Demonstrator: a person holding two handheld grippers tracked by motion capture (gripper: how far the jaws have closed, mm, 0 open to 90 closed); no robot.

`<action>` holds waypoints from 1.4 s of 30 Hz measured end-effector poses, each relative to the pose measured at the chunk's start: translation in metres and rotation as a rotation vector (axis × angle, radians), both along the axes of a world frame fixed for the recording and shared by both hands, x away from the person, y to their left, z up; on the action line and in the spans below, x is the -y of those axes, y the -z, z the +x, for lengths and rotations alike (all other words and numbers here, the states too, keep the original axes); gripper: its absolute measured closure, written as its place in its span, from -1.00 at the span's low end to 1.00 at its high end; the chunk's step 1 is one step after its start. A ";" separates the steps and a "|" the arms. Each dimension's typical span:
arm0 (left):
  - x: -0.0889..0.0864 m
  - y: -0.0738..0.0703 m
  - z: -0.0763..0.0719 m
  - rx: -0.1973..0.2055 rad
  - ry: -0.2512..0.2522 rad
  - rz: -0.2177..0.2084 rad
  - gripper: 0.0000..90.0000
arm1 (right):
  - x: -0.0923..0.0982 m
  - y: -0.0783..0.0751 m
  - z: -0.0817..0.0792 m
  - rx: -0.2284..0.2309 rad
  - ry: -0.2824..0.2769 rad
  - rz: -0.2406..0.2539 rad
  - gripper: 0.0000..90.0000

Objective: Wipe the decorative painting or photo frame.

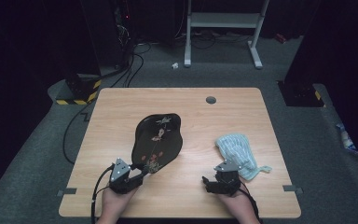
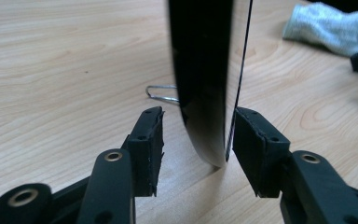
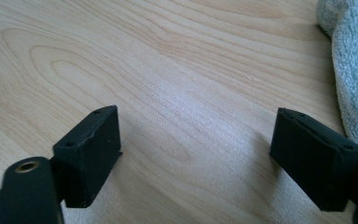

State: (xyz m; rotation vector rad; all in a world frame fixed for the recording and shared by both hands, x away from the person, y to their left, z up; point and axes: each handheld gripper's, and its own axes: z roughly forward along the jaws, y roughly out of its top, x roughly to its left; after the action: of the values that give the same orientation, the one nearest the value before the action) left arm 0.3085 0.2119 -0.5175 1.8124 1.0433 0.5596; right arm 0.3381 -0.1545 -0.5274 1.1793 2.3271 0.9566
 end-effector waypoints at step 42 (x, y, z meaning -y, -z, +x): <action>0.010 0.009 0.008 -0.051 0.084 0.038 -0.16 | 0.048 -0.052 0.027 0.140 0.192 0.100 -0.47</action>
State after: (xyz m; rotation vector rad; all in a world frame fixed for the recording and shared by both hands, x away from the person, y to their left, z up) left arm 0.3166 0.2023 -0.5269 1.9033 0.9922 0.4874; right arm 0.3654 -0.2024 -0.4753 1.3034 2.0371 1.0590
